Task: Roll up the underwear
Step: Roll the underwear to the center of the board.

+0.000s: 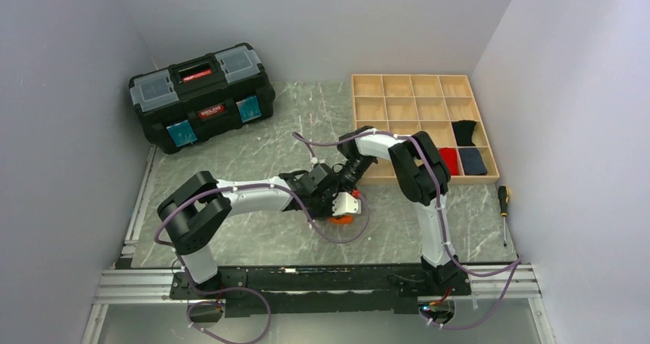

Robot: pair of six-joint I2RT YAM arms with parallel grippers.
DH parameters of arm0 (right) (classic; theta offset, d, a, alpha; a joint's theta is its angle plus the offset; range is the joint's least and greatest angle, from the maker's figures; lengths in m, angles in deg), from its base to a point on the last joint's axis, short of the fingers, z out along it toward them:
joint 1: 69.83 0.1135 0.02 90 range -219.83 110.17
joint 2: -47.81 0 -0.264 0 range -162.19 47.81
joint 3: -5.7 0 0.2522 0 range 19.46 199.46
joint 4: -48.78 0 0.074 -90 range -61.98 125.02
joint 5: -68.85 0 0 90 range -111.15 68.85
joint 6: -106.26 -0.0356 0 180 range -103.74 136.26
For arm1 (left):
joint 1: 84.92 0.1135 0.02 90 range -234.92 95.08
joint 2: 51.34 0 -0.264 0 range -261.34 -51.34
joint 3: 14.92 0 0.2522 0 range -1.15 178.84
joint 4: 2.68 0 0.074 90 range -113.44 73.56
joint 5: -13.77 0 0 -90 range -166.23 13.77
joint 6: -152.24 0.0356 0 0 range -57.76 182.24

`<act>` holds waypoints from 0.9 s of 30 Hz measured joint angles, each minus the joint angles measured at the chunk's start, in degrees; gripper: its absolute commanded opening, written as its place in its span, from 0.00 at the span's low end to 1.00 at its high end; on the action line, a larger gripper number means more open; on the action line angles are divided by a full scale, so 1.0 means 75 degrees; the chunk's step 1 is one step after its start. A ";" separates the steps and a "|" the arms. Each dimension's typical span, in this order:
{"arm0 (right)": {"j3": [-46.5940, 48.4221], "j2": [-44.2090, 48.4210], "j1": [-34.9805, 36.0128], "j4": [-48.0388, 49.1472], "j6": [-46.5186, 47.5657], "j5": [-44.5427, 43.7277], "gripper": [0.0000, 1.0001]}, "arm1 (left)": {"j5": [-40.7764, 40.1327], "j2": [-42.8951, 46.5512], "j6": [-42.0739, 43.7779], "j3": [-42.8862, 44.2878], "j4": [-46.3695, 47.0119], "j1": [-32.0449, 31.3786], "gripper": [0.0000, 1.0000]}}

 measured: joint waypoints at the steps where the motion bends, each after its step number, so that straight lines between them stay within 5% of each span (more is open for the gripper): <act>1: 0.0000 0.0012 -0.0003 -0.0012 0.0017 -0.0017 0.19 | 0.0061 -0.0052 0.0032 0.0085 -0.0117 0.0023 0.07; 3: 0.0000 0.0038 -0.0015 -0.0035 0.0032 -0.0055 0.25 | 0.0227 -0.0189 0.0087 0.0312 -0.0399 0.0079 0.00; 13: -0.0108 0.0323 -0.0522 -0.0268 0.0105 -0.0455 0.50 | 0.1227 -0.0822 0.0498 0.1110 -0.0822 0.0283 0.00; 27: -0.0102 0.1020 -0.1574 -0.0554 0.0813 -0.0560 0.53 | 0.1722 -0.1204 0.0525 0.1588 -0.1032 0.0411 0.00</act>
